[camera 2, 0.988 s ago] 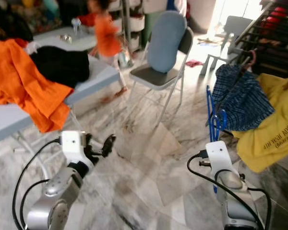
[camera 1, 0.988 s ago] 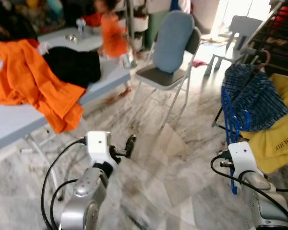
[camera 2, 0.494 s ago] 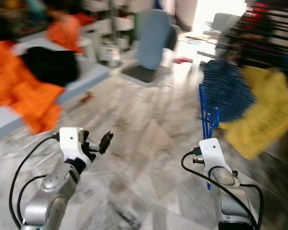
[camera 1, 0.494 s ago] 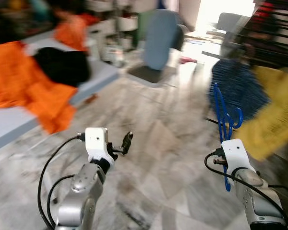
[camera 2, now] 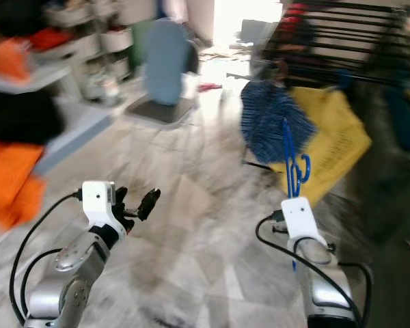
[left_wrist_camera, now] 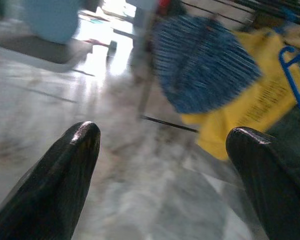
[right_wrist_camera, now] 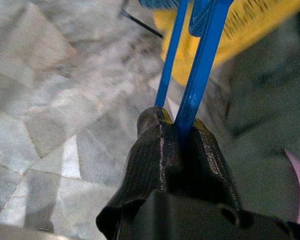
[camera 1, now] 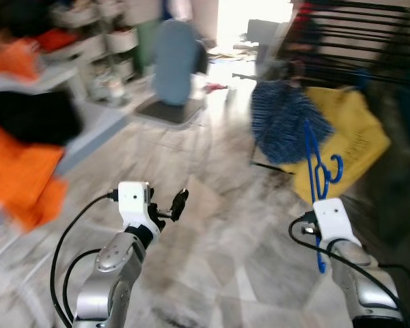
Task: Hang hanger
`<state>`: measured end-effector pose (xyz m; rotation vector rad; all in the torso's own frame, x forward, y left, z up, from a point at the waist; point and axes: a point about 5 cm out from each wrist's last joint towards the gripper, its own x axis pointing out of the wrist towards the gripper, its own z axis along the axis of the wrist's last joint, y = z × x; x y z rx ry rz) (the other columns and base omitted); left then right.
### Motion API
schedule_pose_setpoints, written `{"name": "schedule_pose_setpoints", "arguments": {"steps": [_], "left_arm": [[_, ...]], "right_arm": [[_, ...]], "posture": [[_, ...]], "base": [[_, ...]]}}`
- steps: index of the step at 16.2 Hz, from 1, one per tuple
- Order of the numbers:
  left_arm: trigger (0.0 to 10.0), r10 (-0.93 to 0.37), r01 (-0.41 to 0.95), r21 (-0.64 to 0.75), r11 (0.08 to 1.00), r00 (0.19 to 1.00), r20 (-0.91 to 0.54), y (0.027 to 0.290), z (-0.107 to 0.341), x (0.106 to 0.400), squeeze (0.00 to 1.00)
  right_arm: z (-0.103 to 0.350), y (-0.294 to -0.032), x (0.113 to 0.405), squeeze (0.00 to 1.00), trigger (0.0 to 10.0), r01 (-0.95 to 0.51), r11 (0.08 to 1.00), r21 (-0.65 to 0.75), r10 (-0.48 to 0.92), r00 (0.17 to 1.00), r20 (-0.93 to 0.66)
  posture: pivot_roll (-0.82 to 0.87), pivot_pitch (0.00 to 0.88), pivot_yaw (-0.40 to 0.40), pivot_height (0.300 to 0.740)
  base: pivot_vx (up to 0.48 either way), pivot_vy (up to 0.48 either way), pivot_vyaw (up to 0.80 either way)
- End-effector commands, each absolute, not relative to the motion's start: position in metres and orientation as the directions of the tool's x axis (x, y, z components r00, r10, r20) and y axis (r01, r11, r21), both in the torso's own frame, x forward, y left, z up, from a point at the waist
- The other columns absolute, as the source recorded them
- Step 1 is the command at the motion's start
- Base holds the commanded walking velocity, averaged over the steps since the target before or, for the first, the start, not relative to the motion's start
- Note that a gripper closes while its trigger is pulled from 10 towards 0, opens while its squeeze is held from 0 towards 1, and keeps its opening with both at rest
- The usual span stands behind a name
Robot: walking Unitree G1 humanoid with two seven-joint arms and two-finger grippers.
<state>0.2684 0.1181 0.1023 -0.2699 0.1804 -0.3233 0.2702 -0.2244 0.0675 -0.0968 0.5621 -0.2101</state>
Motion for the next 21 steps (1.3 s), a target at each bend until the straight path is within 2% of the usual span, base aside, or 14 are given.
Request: {"name": "schedule_pose_setpoints", "arguments": {"steps": [1,7,13,21], "left_arm": [[10.0,-0.374,0.323,-0.303,0.897,0.919,-0.127,0.109,0.104,0.268,0.0],[10.0,-0.434,0.377,-0.318,0.87,0.891,-0.131,0.098,0.103,0.266,0.0],[10.0,-0.46,0.401,-0.322,0.858,0.878,-0.131,0.094,0.103,0.264,0.0],[10.0,-0.471,0.407,-0.329,0.852,0.87,-0.144,0.09,0.101,0.263,0.0]], "right_arm": [[0.073,-0.23,0.271,0.0,10.0,0.203,0.965,-0.169,-0.261,0.828,-0.497],[0.076,-0.231,0.273,0.0,10.0,0.218,0.959,-0.179,-0.279,0.829,-0.485],[0.075,-0.231,0.272,0.0,10.0,0.222,0.957,-0.185,-0.285,0.827,-0.485],[0.069,-0.225,0.268,0.0,10.0,0.176,0.969,-0.172,-0.241,0.819,-0.521]], "posture": [[-0.16,0.0,0.023,0.74],[-0.17,0.0,0.033,0.74],[-0.18,0.0,0.036,0.74],[-0.18,0.0,0.042,0.74]], "base": [[0.274,0.334,-0.79],[0.291,0.291,-0.79],[0.332,0.0,-0.76],[0.472,0.0,0.0]]}}
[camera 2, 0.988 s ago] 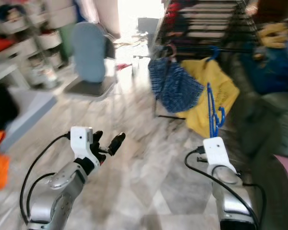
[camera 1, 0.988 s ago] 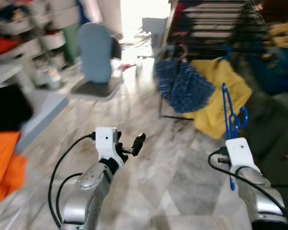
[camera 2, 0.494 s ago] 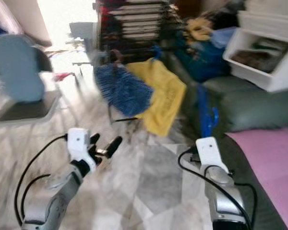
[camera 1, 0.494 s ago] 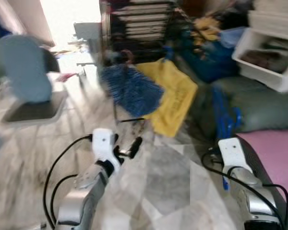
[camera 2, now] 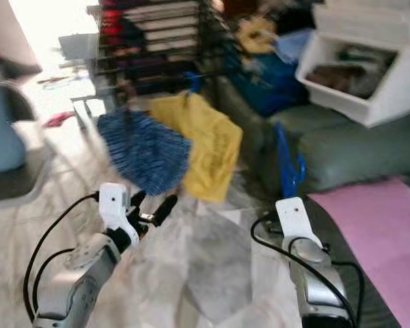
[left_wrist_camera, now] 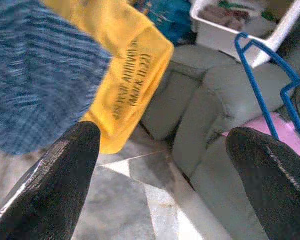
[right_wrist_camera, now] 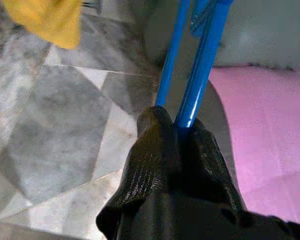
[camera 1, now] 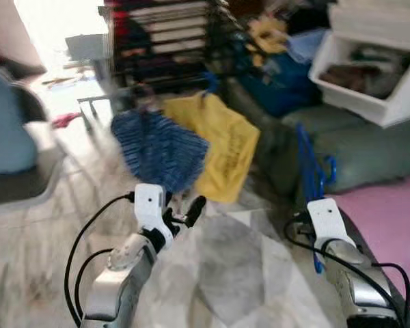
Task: Hang hanger
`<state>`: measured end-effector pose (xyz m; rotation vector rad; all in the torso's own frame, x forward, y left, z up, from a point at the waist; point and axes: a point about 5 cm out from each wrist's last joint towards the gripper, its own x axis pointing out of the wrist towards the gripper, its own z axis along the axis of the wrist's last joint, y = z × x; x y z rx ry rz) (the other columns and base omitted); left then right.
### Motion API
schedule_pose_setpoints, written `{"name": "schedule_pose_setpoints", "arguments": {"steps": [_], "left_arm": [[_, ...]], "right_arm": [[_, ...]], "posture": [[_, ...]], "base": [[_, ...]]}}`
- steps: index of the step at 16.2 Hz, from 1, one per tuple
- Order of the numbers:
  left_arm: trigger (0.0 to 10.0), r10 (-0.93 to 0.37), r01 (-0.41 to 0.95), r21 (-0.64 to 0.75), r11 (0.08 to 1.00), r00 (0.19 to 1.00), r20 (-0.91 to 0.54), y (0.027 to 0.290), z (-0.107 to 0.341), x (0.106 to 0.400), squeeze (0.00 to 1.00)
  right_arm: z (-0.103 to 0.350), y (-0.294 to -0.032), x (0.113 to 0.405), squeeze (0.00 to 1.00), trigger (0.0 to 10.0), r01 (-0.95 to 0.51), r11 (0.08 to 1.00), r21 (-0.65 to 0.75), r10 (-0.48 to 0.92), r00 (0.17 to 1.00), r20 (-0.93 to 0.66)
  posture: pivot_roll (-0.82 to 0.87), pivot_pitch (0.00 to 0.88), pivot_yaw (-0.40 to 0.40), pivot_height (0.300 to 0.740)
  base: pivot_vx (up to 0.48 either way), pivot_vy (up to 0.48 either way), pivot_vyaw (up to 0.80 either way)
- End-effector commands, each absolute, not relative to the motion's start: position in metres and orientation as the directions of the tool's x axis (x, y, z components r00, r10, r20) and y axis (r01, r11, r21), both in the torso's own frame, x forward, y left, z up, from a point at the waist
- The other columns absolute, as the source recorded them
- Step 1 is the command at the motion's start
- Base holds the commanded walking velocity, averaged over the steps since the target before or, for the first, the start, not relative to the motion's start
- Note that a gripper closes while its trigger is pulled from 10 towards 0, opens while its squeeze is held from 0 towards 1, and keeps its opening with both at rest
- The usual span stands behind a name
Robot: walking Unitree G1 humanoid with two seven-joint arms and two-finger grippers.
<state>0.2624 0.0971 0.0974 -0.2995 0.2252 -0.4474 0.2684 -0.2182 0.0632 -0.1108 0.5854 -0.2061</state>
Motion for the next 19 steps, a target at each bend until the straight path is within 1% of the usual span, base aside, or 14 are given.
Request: {"name": "schedule_pose_setpoints", "arguments": {"steps": [1,6,9,10,11,13,16,19], "left_arm": [[10.0,-0.471,0.406,-0.329,0.853,0.87,-0.147,0.09,0.1,0.263,0.0],[10.0,-0.467,0.407,-0.328,0.853,0.874,-0.131,0.09,0.103,0.265,0.0],[10.0,-0.462,0.4,-0.327,0.856,0.876,-0.136,0.09,0.102,0.266,0.0],[10.0,-0.461,0.4,-0.325,0.857,0.877,-0.136,0.09,0.103,0.266,0.0],[10.0,-0.461,0.4,-0.326,0.857,0.877,-0.136,0.09,0.103,0.266,0.0],[10.0,-0.461,0.399,-0.326,0.857,0.877,-0.137,0.09,0.103,0.267,0.0],[10.0,-0.459,0.398,-0.325,0.858,0.877,-0.139,0.091,0.103,0.267,0.0],[10.0,-0.464,0.399,-0.328,0.856,0.874,-0.148,0.09,0.102,0.267,0.0]], "right_arm": [[0.07,-0.224,0.268,0.0,10.0,0.165,0.971,-0.171,-0.231,0.822,-0.521],[0.069,-0.221,0.27,0.0,10.0,0.138,0.977,-0.164,-0.205,0.827,-0.524],[0.066,-0.213,0.27,0.0,10.0,0.042,0.99,-0.131,-0.108,0.827,-0.552],[0.068,-0.21,0.271,0.0,10.0,0.007,0.991,-0.132,-0.078,0.837,-0.542],[0.068,-0.21,0.271,0.0,10.0,0.007,0.991,-0.131,-0.077,0.838,-0.54],[0.069,-0.21,0.271,0.0,10.0,0.01,0.991,-0.133,-0.081,0.838,-0.539],[0.065,-0.207,0.269,0.0,10.0,-0.002,0.993,-0.116,-0.064,0.829,-0.556],[0.061,-0.2,0.267,0.0,10.0,-0.071,0.994,-0.082,0.009,0.81,-0.586]], "posture": [[-0.18,0.0,0.042,0.74],[-0.18,0.0,0.041,0.74],[-0.18,0.0,0.042,0.74],[-0.18,0.0,0.042,0.74],[-0.18,0.0,0.043,0.74],[-0.18,0.0,0.044,0.74],[-0.18,0.0,0.049,0.74],[-0.18,0.0,0.05,0.74]], "base": [[0.465,0.0,0.0],[0.465,0.0,0.0],[0.442,0.0,0.0],[0.412,0.244,0.0],[0.382,0.289,0.0],[0.364,0.313,0.72],[0.36,0.317,0.0],[0.309,0.367,0.0]]}}
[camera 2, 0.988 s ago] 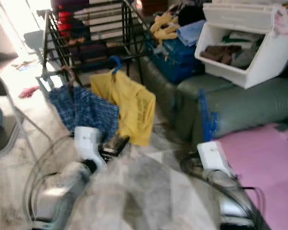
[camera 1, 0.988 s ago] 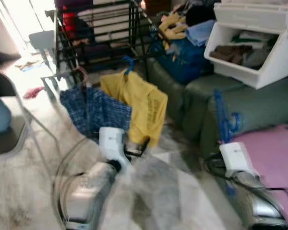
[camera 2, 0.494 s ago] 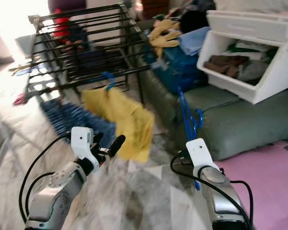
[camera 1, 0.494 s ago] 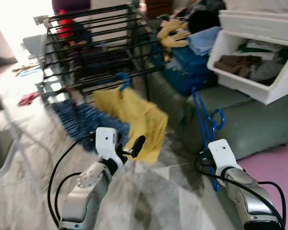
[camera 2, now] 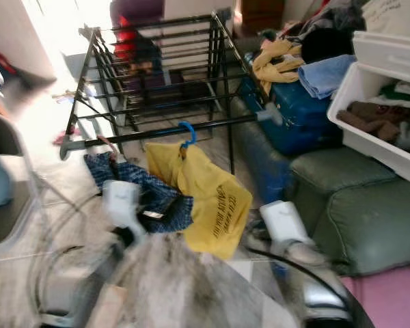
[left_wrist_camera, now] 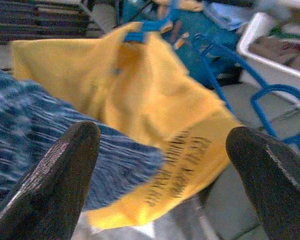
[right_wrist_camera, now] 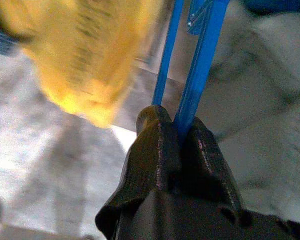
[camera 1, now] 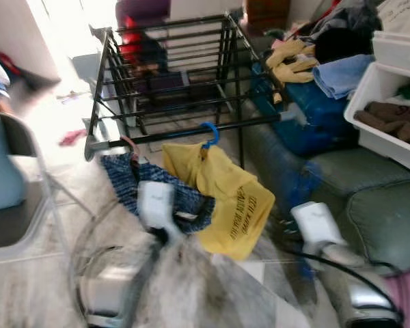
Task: Hang hanger
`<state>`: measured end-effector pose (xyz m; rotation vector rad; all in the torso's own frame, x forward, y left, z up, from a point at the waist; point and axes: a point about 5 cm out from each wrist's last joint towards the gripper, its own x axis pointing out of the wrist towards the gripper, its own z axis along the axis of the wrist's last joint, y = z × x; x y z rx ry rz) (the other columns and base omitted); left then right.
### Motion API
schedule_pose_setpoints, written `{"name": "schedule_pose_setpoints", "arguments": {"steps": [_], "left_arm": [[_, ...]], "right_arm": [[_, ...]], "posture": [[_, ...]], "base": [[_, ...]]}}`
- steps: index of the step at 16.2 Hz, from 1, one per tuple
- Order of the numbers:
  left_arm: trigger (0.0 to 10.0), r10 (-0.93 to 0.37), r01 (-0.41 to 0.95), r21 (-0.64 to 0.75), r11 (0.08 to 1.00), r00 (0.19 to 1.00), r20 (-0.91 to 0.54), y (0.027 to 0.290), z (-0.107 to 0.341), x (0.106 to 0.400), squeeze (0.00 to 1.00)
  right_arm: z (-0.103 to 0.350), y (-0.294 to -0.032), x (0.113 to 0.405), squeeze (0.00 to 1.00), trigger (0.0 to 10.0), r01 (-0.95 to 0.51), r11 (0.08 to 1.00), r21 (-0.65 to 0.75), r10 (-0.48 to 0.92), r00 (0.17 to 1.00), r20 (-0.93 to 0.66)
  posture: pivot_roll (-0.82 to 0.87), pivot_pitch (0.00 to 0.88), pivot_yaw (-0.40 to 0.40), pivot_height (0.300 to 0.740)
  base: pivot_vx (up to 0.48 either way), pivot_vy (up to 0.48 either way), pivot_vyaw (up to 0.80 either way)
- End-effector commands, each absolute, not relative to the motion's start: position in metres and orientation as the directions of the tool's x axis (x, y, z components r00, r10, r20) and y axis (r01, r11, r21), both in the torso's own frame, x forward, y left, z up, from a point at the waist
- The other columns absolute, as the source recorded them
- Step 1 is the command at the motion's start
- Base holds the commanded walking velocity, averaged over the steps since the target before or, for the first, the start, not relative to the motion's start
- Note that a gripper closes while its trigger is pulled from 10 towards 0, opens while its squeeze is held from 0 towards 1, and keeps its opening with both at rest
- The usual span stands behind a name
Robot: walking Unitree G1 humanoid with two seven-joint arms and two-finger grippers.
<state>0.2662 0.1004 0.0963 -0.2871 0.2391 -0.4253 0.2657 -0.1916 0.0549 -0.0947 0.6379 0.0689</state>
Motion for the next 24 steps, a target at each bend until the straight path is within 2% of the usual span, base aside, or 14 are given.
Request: {"name": "schedule_pose_setpoints", "arguments": {"steps": [1,3,8,15,19,24], "left_arm": [[10.0,-0.465,0.4,-0.326,0.856,0.873,-0.148,0.09,0.102,0.267,0.0],[10.0,-0.467,0.405,-0.323,0.856,0.872,-0.145,0.09,0.102,0.267,0.0],[10.0,-0.471,0.411,-0.309,0.858,0.868,-0.155,0.09,0.101,0.267,0.0],[10.0,-0.466,0.401,-0.319,0.859,0.87,-0.162,0.09,0.1,0.266,0.0],[10.0,-0.462,0.395,-0.324,0.86,0.872,-0.162,0.091,0.1,0.266,0.0],[10.0,-0.468,0.397,-0.325,0.858,0.865,-0.182,0.091,0.098,0.264,0.0]], "right_arm": [[0.06,-0.197,0.266,0.0,10.0,-0.107,0.992,-0.069,0.045,0.803,-0.594],[0.061,-0.195,0.266,0.0,10.0,-0.13,0.989,-0.075,0.061,0.804,-0.592],[0.063,-0.19,0.267,0.0,10.0,-0.164,0.985,-0.051,0.103,0.802,-0.589],[0.069,-0.199,0.273,0.0,10.0,-0.137,0.988,-0.074,0.072,0.824,-0.562],[0.073,-0.205,0.278,0.0,10.0,-0.18,0.979,-0.096,0.097,0.824,-0.558],[0.085,-0.224,0.291,0.0,10.0,-0.165,0.977,-0.135,0.069,0.843,-0.534]], "posture": [[-0.18,0.0,0.051,0.74],[-0.18,0.0,0.051,0.74],[-0.18,0.0,0.054,0.74],[-0.18,0.0,0.055,0.74],[-0.18,0.0,0.055,0.74],[-0.18,0.0,0.055,0.74]], "base": [[0.296,0.379,0.0],[0.292,0.381,0.0],[0.441,0.0,0.0],[0.432,0.0,0.0],[0.0,0.0,0.0],[0.0,0.0,0.0]]}}
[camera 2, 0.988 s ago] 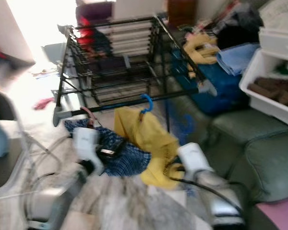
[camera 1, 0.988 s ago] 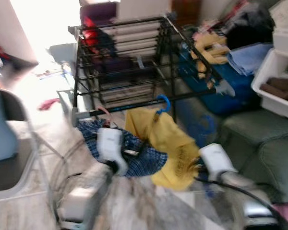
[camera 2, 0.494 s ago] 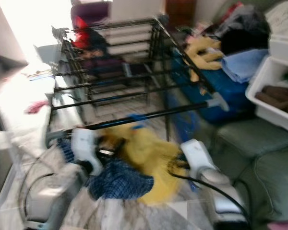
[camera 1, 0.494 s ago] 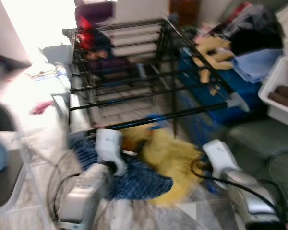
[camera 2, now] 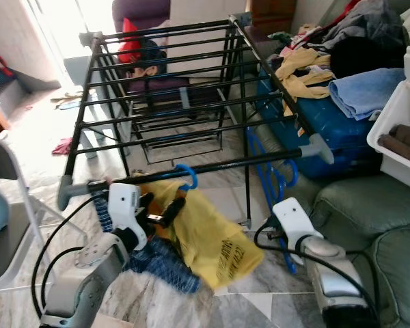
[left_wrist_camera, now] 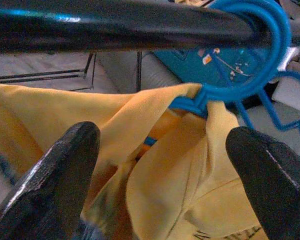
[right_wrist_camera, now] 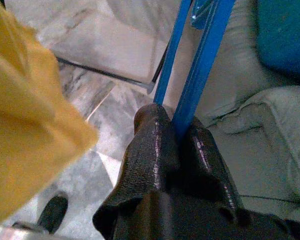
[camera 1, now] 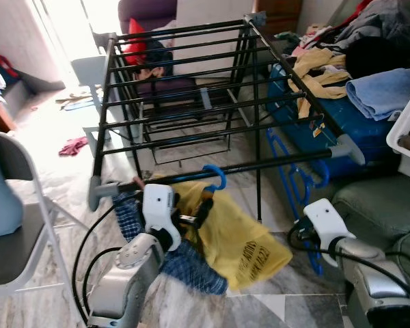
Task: Hang hanger
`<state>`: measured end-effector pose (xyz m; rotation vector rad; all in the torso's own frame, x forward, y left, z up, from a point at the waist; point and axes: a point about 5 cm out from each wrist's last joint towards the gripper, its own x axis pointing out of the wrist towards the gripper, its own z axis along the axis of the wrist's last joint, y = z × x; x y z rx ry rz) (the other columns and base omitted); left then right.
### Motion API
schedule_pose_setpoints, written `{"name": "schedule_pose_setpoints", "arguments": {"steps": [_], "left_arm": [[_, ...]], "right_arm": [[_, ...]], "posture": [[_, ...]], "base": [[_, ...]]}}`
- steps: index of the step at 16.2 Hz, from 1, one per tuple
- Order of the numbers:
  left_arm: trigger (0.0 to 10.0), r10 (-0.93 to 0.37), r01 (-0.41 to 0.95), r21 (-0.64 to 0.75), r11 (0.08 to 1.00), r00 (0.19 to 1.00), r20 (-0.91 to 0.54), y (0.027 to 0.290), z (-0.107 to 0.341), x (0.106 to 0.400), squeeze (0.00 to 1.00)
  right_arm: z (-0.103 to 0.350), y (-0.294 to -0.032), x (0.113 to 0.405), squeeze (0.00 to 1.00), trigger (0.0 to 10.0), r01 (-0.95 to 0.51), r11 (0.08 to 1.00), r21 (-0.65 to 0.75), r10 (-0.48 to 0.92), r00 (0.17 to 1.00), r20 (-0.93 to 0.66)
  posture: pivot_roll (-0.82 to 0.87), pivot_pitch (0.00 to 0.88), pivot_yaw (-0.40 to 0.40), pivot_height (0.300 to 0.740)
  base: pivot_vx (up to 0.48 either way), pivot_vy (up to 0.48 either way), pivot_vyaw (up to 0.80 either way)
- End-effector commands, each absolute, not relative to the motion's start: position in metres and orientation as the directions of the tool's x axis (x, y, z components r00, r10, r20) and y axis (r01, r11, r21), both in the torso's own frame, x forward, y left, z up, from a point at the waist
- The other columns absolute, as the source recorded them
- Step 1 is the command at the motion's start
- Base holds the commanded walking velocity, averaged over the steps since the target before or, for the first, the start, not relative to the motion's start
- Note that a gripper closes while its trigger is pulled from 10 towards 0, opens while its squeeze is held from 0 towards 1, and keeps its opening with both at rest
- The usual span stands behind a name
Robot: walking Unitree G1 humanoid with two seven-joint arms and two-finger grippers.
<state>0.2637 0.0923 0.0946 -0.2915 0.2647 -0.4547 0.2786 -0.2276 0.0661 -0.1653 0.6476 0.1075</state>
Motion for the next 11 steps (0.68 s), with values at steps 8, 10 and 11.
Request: {"name": "schedule_pose_setpoints", "arguments": {"steps": [8,10,11], "left_arm": [[10.0,-0.479,0.406,-0.324,0.854,0.857,-0.188,0.091,0.097,0.263,0.0],[10.0,-0.492,0.42,-0.326,0.847,0.852,-0.18,0.09,0.099,0.262,0.0],[10.0,-0.494,0.425,-0.324,0.845,0.852,-0.17,0.09,0.101,0.262,0.0]], "right_arm": [[0.098,-0.249,0.312,0.0,10.0,-0.131,0.981,-0.14,0.036,0.845,-0.534],[0.094,-0.251,0.317,0.0,10.0,-0.125,0.986,-0.115,0.037,0.818,-0.574],[0.095,-0.25,0.32,0.0,10.0,-0.142,0.983,-0.12,0.047,0.812,-0.581]], "posture": [[-0.17,0.0,0.056,0.74],[-0.16,0.0,0.058,0.74],[-0.16,0.0,0.058,0.74]], "base": [[0.0,0.0,0.0],[0.0,0.0,0.0],[0.0,0.0,0.0]]}}
